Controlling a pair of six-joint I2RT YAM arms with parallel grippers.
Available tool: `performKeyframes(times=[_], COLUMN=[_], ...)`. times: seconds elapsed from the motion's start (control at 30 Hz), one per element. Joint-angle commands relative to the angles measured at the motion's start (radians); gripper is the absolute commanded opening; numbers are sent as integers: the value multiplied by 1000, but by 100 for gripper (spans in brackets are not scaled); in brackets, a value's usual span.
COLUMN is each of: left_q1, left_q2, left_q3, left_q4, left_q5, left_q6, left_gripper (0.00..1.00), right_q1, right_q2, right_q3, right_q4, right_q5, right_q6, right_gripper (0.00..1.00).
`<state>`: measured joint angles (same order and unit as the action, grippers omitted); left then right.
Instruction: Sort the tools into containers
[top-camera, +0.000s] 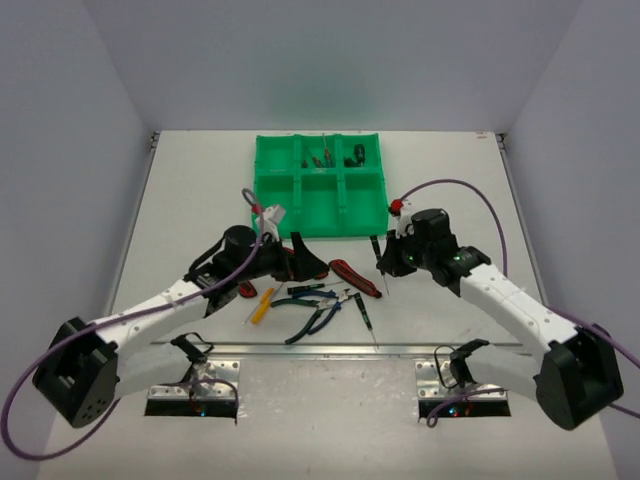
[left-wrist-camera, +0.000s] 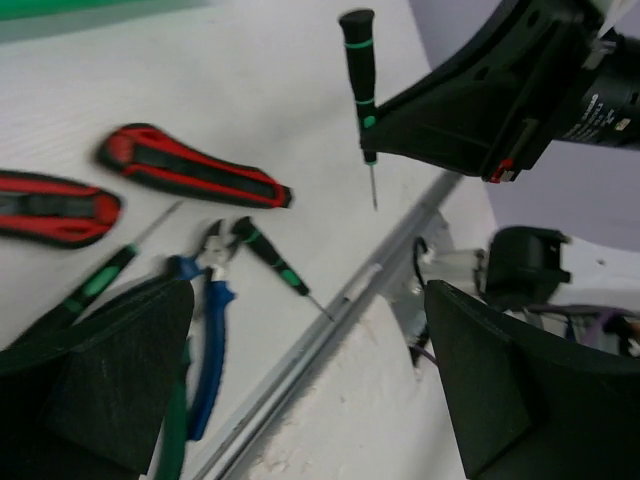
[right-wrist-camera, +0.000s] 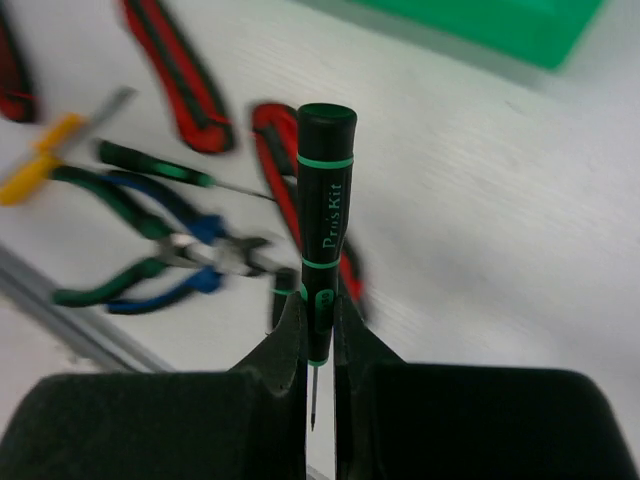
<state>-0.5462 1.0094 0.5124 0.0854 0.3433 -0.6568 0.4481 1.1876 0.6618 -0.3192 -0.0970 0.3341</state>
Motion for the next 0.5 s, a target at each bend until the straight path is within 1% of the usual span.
performKeyframes(times=[0.0, 0.1, 0.13, 0.2, 0.27, 0.37, 0.47], left_q1=[-88, -129, -143, -152, -166, -171, -174], left_q2=[182, 256, 286, 317, 339, 357, 381], left_q3=[78, 134, 146, 166, 187, 204, 221], left_q4=[540, 619, 630, 659, 656, 630, 622], left_q5=[160, 178, 190, 195, 175, 159, 174], left_q6=[-109, -131, -133, -145, -146, -139, -141], left_gripper=[95, 90, 86, 85, 68, 58, 17], right_q1=[11, 11, 12, 12, 12, 13, 14], right_q2=[-142, -167, -172, -180, -197, -206, -209], right_q3=[-36, -50, -53, -51, -51, -46, -47], right_q4=[211, 297, 311, 312, 357, 368, 386], right_q5=[-535, -704, -723, -745, -769, -806, -800], right_q6=[41, 83, 102, 118, 122, 135, 147], right_gripper=[0, 0, 0, 0, 0, 0, 0])
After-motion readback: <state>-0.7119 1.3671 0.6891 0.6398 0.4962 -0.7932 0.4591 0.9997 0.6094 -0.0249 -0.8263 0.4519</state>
